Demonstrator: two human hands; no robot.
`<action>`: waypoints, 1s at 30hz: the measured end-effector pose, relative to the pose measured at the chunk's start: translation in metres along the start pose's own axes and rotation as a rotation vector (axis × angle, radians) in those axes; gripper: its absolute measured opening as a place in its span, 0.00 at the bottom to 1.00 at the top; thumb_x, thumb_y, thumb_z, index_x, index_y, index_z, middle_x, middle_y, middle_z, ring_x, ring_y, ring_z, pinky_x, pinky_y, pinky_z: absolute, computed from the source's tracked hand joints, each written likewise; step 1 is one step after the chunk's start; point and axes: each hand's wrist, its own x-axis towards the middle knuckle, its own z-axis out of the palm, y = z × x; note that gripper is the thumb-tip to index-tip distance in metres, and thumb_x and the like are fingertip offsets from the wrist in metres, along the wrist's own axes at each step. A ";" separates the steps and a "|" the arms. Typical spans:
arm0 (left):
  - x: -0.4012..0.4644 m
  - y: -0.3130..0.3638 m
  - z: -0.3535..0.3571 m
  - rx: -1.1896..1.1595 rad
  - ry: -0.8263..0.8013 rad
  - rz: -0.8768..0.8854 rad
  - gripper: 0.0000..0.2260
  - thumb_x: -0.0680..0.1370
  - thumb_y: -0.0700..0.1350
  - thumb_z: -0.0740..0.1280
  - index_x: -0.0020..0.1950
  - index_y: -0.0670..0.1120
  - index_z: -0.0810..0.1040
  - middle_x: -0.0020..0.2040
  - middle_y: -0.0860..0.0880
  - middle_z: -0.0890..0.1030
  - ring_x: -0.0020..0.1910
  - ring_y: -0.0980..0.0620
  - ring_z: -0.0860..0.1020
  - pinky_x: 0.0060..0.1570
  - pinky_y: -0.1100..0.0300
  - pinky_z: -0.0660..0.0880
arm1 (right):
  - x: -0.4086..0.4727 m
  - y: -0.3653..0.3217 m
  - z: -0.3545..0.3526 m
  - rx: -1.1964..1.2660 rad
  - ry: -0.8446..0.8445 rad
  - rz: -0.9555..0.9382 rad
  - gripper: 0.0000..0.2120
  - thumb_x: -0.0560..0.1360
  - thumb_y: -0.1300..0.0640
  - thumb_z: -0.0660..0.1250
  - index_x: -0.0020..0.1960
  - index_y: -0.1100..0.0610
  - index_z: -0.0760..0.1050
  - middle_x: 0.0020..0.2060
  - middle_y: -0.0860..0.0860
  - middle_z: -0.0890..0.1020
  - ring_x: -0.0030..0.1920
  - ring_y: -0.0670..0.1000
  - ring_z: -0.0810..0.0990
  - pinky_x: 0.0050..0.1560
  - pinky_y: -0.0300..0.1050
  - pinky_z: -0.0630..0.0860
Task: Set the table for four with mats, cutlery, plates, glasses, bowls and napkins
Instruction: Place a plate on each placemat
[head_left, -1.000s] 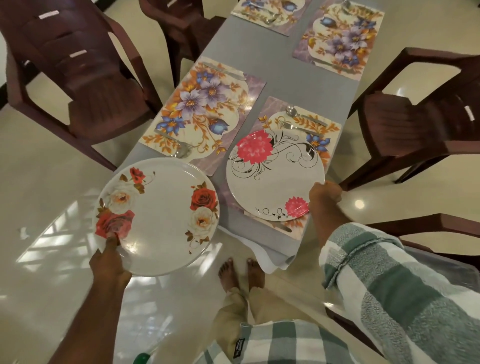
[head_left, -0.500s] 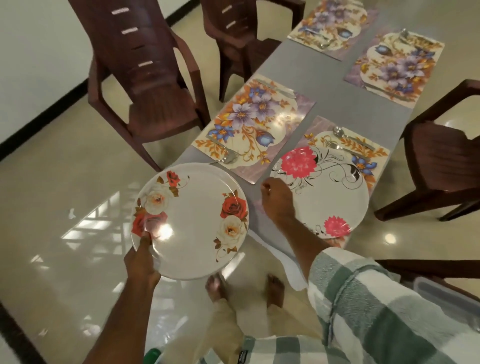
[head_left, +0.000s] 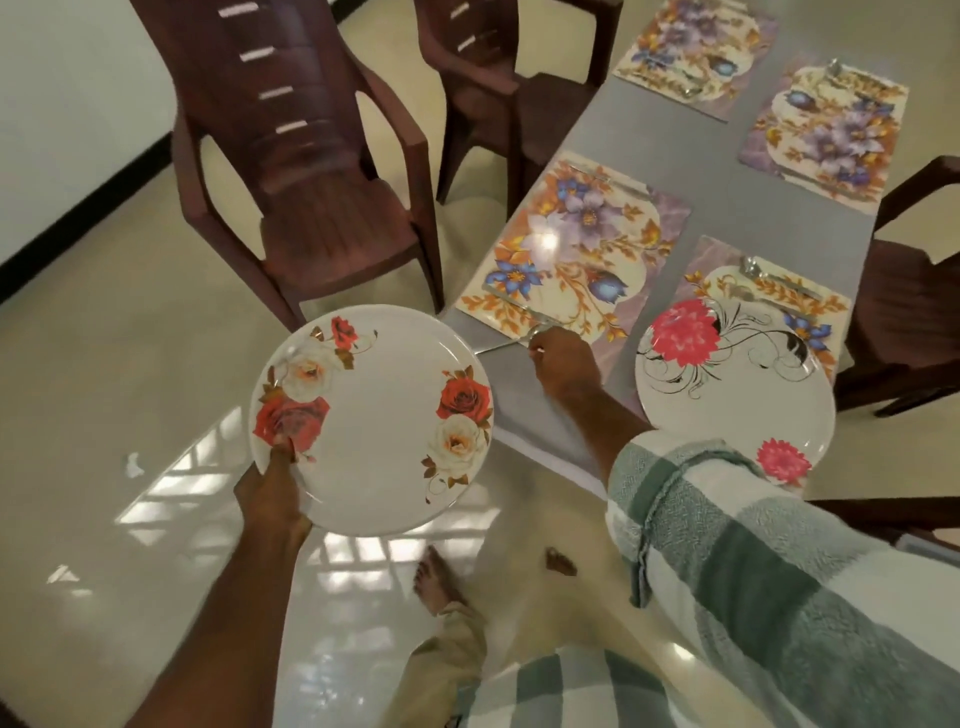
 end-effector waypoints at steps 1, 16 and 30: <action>0.006 0.004 0.002 0.004 -0.007 0.005 0.12 0.80 0.47 0.70 0.61 0.43 0.79 0.55 0.43 0.81 0.45 0.47 0.80 0.44 0.55 0.81 | 0.001 0.002 0.002 -0.028 -0.004 0.001 0.09 0.78 0.62 0.65 0.54 0.59 0.83 0.52 0.59 0.83 0.56 0.60 0.80 0.58 0.49 0.73; 0.121 0.095 0.099 0.152 -0.221 -0.024 0.14 0.80 0.50 0.71 0.60 0.44 0.79 0.55 0.43 0.82 0.55 0.41 0.81 0.59 0.43 0.77 | 0.046 -0.010 0.039 0.048 0.069 0.186 0.05 0.73 0.55 0.72 0.45 0.54 0.87 0.42 0.54 0.85 0.43 0.56 0.82 0.47 0.47 0.78; 0.210 0.163 0.205 0.324 -0.510 -0.007 0.09 0.78 0.51 0.73 0.52 0.46 0.81 0.54 0.44 0.84 0.54 0.41 0.83 0.58 0.39 0.78 | 0.066 -0.054 0.043 0.224 0.423 0.579 0.04 0.76 0.61 0.72 0.50 0.61 0.82 0.45 0.58 0.83 0.46 0.59 0.81 0.47 0.48 0.75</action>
